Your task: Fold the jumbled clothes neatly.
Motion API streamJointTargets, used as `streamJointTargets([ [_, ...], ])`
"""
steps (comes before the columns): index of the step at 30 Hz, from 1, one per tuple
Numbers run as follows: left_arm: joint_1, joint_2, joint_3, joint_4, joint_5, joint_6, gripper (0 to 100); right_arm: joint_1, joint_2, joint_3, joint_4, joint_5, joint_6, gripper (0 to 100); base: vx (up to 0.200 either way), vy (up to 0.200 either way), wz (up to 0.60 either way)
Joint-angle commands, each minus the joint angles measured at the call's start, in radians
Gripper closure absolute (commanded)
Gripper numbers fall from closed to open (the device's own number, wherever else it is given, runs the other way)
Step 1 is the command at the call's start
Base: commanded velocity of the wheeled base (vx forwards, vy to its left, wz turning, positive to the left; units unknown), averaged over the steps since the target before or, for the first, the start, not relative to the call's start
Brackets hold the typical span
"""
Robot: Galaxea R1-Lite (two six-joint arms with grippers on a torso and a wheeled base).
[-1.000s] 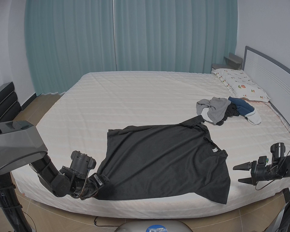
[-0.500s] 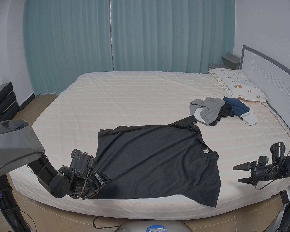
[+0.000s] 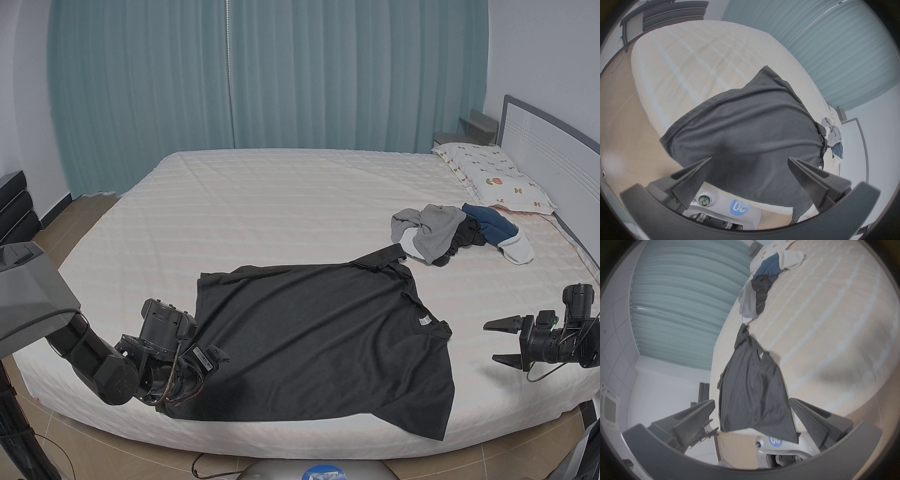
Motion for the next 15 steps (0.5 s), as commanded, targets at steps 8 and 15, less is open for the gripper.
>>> streamJointTargets([
  [8, 0.045, -0.005, -0.021, -0.005, -0.001, 0.001, 0, 0.161, 0.139, 0.144, -0.508, -0.241, 0.124, 0, 0.075, 0.000, 0.00],
  [15, 0.094, -0.003, -0.040, -0.010, -0.019, -0.001, 0, 0.164, 0.205, 0.192, -0.689, -0.247, 0.243, 0, 0.000, 0.000, 0.00],
])
